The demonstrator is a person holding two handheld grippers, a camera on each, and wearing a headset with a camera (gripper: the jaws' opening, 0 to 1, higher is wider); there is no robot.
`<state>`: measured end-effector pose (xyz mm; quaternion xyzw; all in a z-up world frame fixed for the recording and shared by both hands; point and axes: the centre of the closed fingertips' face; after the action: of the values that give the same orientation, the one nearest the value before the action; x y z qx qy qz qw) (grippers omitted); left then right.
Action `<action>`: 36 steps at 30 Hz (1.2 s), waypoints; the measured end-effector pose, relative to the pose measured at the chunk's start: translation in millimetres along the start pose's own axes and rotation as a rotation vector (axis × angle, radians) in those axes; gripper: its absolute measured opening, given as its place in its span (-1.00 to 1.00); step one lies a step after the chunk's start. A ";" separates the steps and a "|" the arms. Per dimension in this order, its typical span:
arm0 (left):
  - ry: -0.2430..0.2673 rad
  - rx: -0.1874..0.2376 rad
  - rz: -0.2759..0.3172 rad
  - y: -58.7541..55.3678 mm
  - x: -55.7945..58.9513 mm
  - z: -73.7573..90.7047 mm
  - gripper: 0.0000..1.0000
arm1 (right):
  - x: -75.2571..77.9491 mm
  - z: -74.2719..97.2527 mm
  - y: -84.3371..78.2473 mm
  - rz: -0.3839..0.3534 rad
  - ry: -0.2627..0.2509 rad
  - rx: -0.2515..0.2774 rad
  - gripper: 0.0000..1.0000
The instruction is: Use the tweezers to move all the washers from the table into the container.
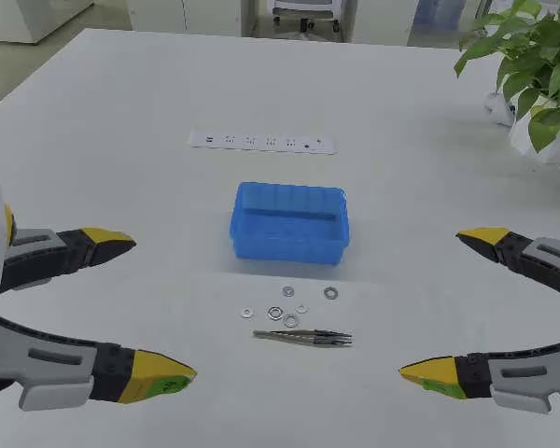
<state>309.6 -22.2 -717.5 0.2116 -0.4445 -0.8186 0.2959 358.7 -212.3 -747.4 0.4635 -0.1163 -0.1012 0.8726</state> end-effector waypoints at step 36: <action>0.004 -0.016 -0.010 -6.4 -3.0 0.2 0.75 | 3.0 6.4 0.0 -0.010 -0.020 0.005 0.77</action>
<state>309.8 -17.3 -722.6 0.2131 -0.4361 -0.8232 0.2944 359.6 -218.1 -743.6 0.4652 -0.1232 -0.1099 0.8697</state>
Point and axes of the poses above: the centre of the closed fingertips' face, and the gripper's own axes: z roughly backward along the fingers, x roughly to its right, y roughly out of its top, and after that the axes turned 10 degrees about y, right-handed
